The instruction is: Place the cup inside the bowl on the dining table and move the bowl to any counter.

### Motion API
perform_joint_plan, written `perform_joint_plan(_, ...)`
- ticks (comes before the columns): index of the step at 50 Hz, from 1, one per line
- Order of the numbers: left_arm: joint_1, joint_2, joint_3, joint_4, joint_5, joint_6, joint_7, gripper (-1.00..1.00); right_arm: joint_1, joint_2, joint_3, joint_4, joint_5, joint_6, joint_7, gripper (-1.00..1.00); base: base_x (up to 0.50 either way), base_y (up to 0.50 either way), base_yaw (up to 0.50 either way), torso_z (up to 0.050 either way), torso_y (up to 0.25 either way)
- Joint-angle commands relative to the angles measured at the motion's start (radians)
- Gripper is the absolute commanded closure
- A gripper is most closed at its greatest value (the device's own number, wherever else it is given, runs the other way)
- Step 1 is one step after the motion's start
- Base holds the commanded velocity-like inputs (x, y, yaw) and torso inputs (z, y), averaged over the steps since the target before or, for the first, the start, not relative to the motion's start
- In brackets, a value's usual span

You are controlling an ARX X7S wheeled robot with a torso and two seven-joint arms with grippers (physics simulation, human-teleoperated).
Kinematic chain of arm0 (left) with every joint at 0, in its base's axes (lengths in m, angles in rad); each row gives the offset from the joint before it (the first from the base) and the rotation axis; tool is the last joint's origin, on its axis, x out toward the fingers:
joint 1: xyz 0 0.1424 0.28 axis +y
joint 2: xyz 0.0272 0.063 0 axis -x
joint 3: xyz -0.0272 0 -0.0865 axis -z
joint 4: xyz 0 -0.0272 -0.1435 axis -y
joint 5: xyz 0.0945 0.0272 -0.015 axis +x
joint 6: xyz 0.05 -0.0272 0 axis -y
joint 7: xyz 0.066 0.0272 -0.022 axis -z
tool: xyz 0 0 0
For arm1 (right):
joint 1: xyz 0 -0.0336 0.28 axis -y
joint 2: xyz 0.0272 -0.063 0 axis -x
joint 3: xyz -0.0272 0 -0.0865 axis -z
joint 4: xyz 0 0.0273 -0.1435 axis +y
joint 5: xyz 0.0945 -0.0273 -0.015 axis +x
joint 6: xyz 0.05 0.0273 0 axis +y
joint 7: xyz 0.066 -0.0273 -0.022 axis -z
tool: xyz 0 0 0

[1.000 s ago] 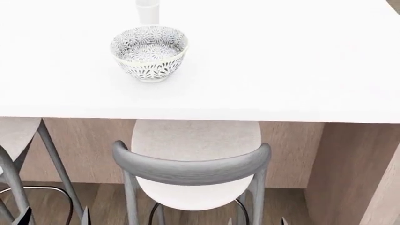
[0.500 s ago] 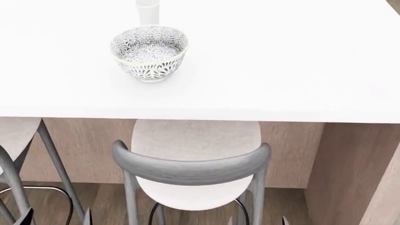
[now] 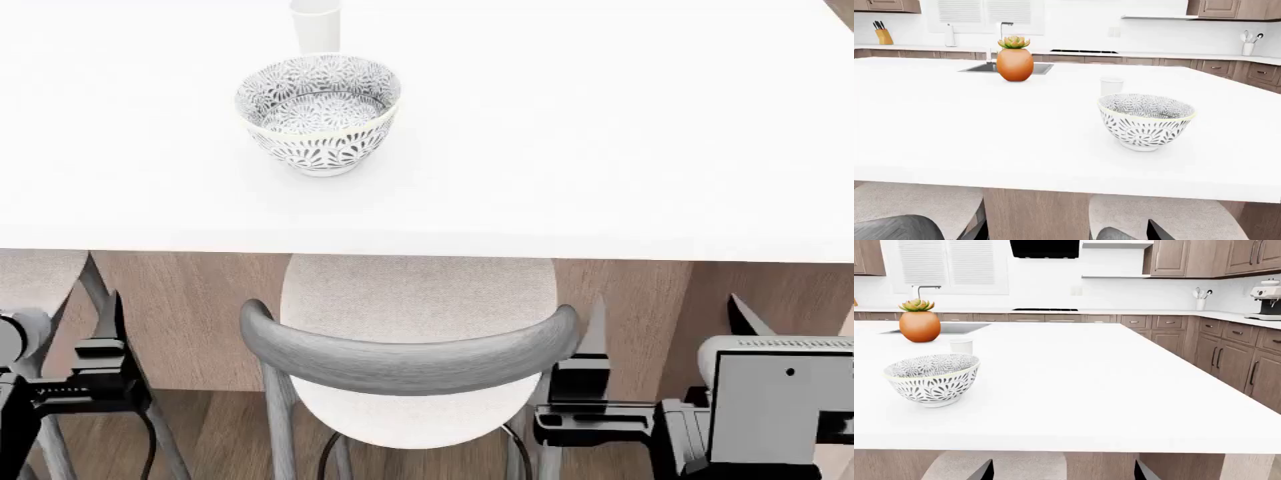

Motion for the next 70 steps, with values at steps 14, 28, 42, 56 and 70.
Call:
perform_joint_plan(14,-0.327,-0.099,-0.104,-0.032,-0.204,-0.373,0.004,-1.0,0.229,0.154,0.159,-0.082,0.221,0.317,0.009,-1.0,0.19,0.12,0.0,0.0,0.0)
perform_joint_plan(28,-0.308,-0.103,-0.094,-0.035,-0.2,-0.357,0.012,-1.0,0.211,0.162,0.165,-0.09,0.227,0.314,0.008,-1.0,0.46,0.29,0.0,0.0,0.0)
perform_joint_plan(42,-0.302,-0.101,-0.083,-0.029,-0.212,-0.364,0.014,-1.0,0.22,0.159,0.15,-0.081,0.225,0.302,0.004,-1.0,0.47,0.27,0.0,0.0,0.0)
perform_joint_plan(56,-0.294,-0.102,-0.079,-0.025,-0.218,-0.365,0.012,-1.0,0.212,0.156,0.128,-0.072,0.213,0.284,-0.004,-1.0,0.5,0.0,0.0,0.0,0.001)
perform_joint_plan(70,-0.282,-0.107,-0.074,-0.026,-0.218,-0.358,0.014,-1.0,0.217,0.16,0.122,-0.071,0.222,0.294,0.0,-1.0,0.5,0.0,0.0,0.0,0.001)
